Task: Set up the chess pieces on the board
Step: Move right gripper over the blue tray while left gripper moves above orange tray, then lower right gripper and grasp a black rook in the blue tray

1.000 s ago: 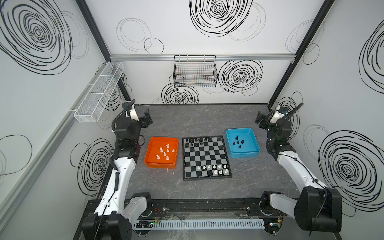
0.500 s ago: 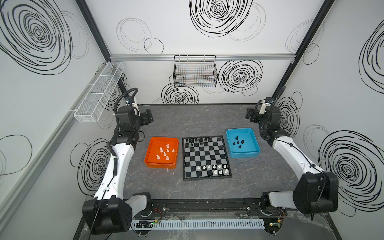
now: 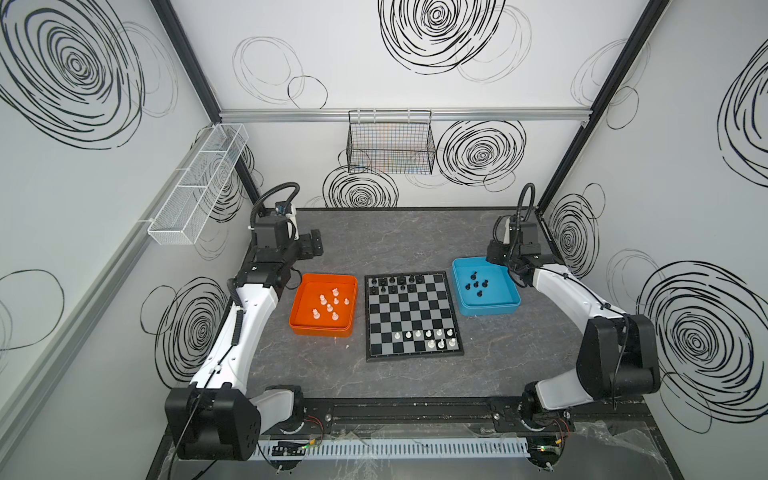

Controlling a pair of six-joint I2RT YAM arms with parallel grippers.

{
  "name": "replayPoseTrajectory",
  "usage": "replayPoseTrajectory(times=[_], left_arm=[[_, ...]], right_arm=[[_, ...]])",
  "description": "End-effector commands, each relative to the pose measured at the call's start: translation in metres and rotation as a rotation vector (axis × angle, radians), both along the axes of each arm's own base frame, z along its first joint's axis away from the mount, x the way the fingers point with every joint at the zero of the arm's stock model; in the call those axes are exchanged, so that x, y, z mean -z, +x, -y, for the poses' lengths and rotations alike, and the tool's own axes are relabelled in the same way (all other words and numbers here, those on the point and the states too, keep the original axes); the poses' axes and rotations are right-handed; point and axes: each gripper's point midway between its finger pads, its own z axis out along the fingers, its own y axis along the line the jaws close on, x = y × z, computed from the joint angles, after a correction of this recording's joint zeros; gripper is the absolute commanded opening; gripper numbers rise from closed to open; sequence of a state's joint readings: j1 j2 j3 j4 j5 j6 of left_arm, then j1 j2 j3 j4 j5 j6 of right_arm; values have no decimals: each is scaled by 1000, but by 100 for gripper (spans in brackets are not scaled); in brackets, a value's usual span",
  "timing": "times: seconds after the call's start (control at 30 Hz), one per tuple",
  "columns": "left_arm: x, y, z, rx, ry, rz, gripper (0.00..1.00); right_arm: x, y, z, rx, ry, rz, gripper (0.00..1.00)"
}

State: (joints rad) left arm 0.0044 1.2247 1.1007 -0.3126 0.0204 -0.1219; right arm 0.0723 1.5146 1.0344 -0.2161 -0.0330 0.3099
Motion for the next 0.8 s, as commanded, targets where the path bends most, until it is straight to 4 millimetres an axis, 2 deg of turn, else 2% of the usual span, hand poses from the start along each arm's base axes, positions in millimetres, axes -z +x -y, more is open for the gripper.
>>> replayPoseTrajectory(times=[0.0,0.17,0.43,0.77], left_arm=[[-2,6,5,10,20,31,96],[4,9,17,36,22,27,96],[11,10,17,34,41,8,96],[15,14,18,24,25,-6,96]], right_arm=[[37,-15,4,52,35,-174,55],[66,-17,2,56,47,-284,47],[83,-15,4,70,44,-311,43],[89,-16,-5,23,66,-345,41]])
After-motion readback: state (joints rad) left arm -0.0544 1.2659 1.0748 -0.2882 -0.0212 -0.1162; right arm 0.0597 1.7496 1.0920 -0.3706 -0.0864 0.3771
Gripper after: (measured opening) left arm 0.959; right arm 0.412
